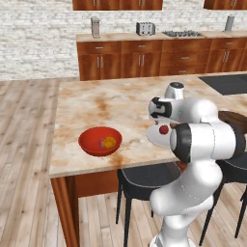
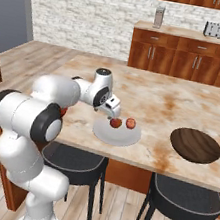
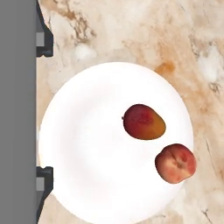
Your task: Take the fruits from the plate on the dining counter and place two fruits in each bowl.
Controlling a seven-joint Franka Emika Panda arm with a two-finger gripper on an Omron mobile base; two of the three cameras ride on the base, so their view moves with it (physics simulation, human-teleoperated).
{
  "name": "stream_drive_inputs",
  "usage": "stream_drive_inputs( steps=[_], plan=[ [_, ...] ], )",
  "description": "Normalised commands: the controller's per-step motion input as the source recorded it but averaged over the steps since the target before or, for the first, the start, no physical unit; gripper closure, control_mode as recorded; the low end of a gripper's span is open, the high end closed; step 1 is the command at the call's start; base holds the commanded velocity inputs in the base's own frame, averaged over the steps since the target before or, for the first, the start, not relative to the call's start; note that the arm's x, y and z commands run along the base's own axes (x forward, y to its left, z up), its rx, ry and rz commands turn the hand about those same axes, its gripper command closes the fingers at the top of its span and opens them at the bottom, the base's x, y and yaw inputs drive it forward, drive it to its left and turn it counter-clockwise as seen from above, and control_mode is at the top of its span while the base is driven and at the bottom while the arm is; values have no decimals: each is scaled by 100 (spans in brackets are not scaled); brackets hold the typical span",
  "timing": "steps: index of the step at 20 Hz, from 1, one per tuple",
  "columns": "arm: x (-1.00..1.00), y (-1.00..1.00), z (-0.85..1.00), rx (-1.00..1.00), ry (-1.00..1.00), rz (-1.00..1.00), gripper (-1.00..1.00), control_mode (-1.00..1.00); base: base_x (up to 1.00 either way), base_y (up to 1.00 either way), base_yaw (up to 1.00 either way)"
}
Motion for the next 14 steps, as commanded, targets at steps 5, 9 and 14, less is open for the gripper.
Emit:
stream_drive_inputs(
  steps=[5,9,14],
  plan=[
    [29,-41,-25,0,0,-2,-100,-100,0,0,0],
    [38,-9,-19,0,0,-4,-100,-100,0,0,0],
    [27,-5,-40,0,0,-4,-100,-100,0,0,0]
  ],
)
